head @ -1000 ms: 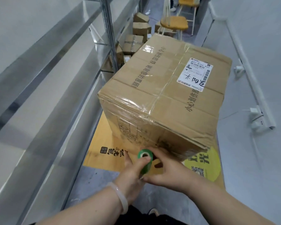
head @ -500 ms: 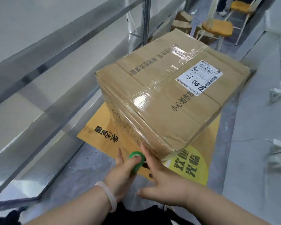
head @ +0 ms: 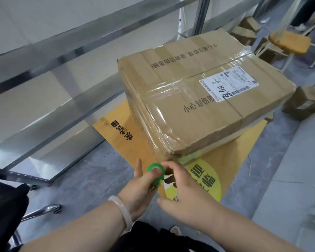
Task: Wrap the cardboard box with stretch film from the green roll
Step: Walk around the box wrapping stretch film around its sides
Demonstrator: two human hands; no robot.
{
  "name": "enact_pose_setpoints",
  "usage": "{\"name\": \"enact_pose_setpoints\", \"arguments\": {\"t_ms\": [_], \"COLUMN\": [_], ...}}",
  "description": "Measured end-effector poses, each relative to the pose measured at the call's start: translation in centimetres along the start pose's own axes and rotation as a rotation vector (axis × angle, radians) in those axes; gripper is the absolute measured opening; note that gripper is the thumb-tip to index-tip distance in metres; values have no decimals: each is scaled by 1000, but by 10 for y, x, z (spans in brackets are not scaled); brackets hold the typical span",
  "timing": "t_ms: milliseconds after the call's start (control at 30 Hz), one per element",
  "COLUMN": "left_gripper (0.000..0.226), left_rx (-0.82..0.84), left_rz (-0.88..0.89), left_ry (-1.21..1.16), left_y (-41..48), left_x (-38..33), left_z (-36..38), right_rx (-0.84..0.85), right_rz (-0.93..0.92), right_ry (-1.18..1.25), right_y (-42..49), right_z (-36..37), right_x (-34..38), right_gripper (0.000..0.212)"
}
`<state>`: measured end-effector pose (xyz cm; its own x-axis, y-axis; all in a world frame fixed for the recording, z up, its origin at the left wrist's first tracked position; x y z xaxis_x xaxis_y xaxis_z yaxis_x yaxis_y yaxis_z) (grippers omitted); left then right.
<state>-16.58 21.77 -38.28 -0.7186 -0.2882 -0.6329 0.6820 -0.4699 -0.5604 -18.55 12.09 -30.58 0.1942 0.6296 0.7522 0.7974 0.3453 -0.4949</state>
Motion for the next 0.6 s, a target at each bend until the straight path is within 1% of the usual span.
{"name": "enact_pose_setpoints", "arguments": {"t_ms": [67, 100, 200, 267, 400, 467, 533, 600], "left_gripper": [115, 116, 134, 143, 148, 147, 144, 138], "left_rx": [11, 13, 68, 90, 95, 80, 30, -29], "left_rz": [-24, -36, -66, -82, -119, -115, -76, -11], "left_ry": [1, 1, -6, -27, -32, -42, -69, -112], "left_y": [1, 1, 5, 5, 11, 20, 29, 34], "left_x": [11, 17, 28, 32, 40, 44, 49, 52], "left_z": [3, 4, 11, 17, 33, 39, 42, 51], "right_rx": [-16, -41, -140, -140, -84, -19, 81, 172], "right_rz": [2, 9, 46, 63, 47, 14, 2, -13], "right_ry": [-20, -3, 73, 128, 77, 5, -105, -137], "right_y": [-3, -3, -6, -7, -8, -4, 3, 8], "right_z": [1, 1, -4, -8, -26, -38, -46, -56], "right_x": [-5, -10, -26, -35, -47, -54, -65, -76], "right_gripper": [71, 69, 52, 46, 54, 59, 63, 61]}}
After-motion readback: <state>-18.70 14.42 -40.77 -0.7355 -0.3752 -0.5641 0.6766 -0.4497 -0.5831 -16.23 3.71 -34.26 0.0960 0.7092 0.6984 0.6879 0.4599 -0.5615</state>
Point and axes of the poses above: each hand's wrist, its own y-axis towards the middle knuckle, its own z-axis out of the palm, x = y × z, the point moved 9 cm from there along y, towards the middle knuckle, and after that the axes turned 13 degrees about x, right-handed, at the moved point
